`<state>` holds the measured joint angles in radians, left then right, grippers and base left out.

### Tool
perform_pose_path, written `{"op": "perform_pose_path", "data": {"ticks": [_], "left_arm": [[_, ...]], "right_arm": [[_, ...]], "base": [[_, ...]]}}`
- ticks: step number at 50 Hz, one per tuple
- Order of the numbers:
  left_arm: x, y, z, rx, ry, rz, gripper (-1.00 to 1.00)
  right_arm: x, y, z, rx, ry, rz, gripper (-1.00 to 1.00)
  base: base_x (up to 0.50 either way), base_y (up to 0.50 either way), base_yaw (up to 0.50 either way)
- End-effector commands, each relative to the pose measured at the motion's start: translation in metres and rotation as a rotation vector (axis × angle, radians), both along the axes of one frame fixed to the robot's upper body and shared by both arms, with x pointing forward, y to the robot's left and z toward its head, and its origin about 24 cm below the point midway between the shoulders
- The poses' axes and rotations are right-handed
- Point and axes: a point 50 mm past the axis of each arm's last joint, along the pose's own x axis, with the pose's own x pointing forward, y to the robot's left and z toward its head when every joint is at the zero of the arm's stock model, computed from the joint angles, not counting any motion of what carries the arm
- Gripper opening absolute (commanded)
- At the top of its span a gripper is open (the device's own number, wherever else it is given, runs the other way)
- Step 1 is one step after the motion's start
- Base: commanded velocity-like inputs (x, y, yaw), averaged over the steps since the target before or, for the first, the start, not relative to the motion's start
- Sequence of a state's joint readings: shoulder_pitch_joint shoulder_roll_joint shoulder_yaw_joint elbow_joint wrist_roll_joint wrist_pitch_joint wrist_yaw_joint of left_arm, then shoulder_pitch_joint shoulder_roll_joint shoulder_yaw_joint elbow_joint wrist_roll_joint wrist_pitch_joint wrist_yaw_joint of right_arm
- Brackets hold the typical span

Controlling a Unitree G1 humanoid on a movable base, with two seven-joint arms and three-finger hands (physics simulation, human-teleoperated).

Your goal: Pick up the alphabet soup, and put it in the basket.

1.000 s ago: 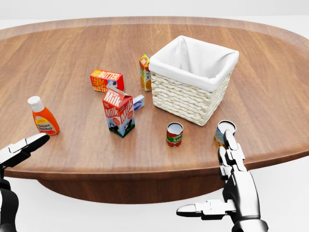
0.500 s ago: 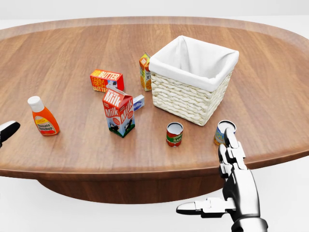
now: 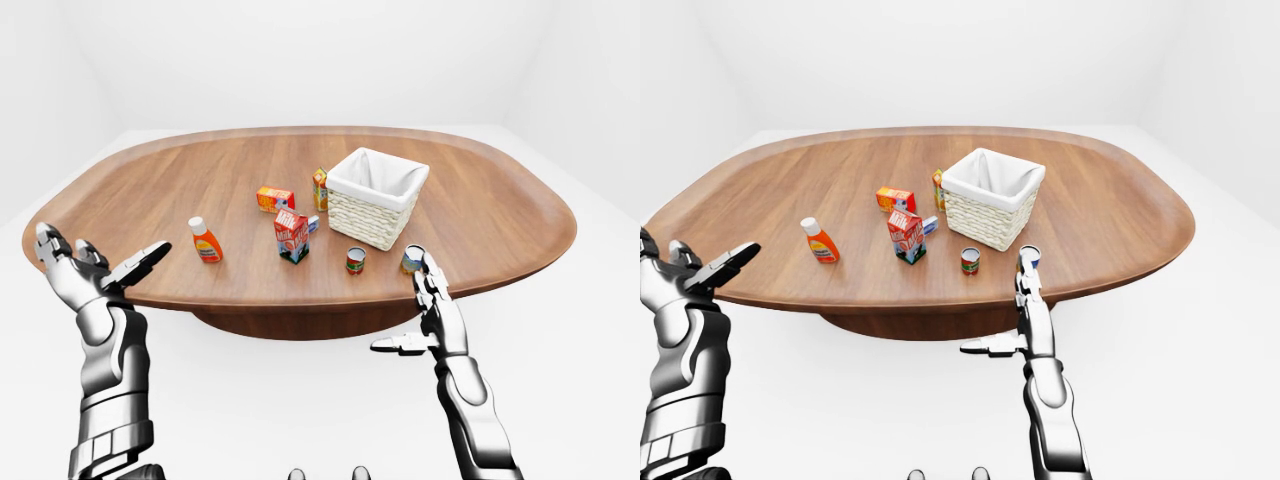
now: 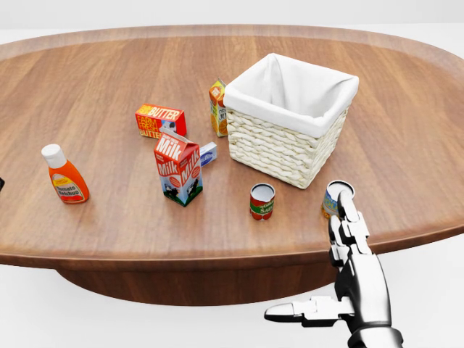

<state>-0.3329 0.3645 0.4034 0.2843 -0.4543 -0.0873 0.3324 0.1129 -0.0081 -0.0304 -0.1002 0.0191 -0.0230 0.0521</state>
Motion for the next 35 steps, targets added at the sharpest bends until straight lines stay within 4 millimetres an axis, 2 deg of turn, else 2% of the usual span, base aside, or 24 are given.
{"op": "perform_pose_path", "data": {"ticks": [1,3,4,5,6,11,17,35], "left_arm": [[-0.001,0.011,0.000,-0.014,0.009,0.029,1.00],[-0.002,0.014,0.001,-0.019,0.005,0.042,1.00],[-0.003,0.015,0.002,-0.026,-0.002,0.039,1.00],[-0.003,0.016,0.002,-0.023,-0.001,0.038,1.00],[-0.003,0.017,0.001,-0.020,0.007,0.047,1.00],[-0.003,0.020,0.001,-0.033,0.007,0.052,1.00],[-0.002,0.021,-0.001,-0.040,0.017,0.052,1.00],[-0.002,0.021,-0.001,-0.041,0.018,0.052,1.00]], "right_arm": [[-0.001,0.001,-0.001,-0.004,0.003,-0.002,1.00],[-0.001,0.000,-0.001,-0.003,0.004,-0.004,1.00],[0.056,0.008,0.005,0.020,0.019,-0.008,1.00],[0.071,0.010,0.007,0.024,0.020,-0.009,1.00],[0.075,0.011,0.007,0.025,0.021,-0.009,1.00],[0.077,0.010,0.007,0.001,0.015,-0.007,1.00],[0.080,0.008,-0.002,0.020,0.035,-0.003,1.00],[0.080,0.008,-0.002,0.020,0.037,-0.003,1.00]], "base": [[0.00,0.00,0.00],[0.00,0.00,0.00],[0.00,0.00,0.00],[0.00,0.00,0.00],[0.00,0.00,0.00],[0.00,0.00,0.00],[0.00,0.00,0.00],[0.00,0.00,0.00]]}}
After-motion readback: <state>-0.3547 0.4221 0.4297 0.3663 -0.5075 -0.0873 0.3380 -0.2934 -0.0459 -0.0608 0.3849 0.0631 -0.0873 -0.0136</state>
